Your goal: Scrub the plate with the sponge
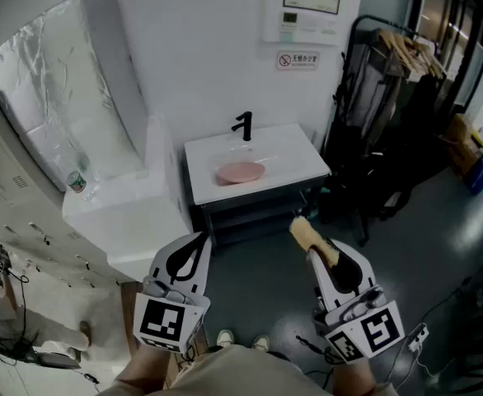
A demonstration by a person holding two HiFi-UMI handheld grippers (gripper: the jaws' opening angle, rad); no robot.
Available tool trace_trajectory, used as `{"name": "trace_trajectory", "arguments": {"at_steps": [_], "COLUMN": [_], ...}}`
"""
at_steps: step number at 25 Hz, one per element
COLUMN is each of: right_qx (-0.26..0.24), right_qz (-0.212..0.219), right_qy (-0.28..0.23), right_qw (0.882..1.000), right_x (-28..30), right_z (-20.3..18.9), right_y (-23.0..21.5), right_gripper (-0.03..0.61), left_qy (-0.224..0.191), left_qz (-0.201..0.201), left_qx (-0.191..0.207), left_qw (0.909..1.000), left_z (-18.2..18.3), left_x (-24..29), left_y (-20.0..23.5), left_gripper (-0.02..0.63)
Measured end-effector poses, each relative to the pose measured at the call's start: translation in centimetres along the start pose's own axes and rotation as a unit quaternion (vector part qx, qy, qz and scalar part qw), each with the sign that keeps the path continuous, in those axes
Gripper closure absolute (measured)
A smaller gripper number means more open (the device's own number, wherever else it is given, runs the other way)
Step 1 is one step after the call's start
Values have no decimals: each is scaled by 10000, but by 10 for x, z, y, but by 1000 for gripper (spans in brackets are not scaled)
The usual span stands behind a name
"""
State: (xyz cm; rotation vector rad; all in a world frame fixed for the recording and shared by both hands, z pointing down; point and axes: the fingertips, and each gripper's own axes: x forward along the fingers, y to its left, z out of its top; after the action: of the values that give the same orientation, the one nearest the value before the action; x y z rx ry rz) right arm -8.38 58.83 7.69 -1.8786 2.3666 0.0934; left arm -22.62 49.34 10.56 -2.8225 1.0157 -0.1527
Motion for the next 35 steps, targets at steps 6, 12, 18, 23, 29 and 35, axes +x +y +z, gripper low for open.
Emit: {"name": "trace_trajectory", "arguments": {"at_steps": [6,12,18,23,29,35], "right_qx": [150,185,184,243,355,358], "right_qz": [-24,48,178,229,289,358], "right_qy": [-77,-74,52,60,14,117], "right_qw": [9999,9998,9997,9994,9990,9986], "right_x": [1,-3,-10,-16,-19,-5], "right_z": [0,-4,-16,-25,-30,-48], "right_y": [-10,-25,-39,-53,-67,-82], "right_gripper": [488,488,488,486,486,486], "left_qy": [35,98,118,213,220,237], "left_qz": [16,31,71,148,180,216], "left_qx": [86,96,55,122,198,139], "left_qw": [10000,9999,9999,9996,9994,9994], "left_z": [-2,-6,-10,-16,-23,-31], "left_x": [6,17,28,33,41,60], "left_y": [0,-12,-30,-44,-55,-51], "left_gripper": [607,607,607,607,607,607]}}
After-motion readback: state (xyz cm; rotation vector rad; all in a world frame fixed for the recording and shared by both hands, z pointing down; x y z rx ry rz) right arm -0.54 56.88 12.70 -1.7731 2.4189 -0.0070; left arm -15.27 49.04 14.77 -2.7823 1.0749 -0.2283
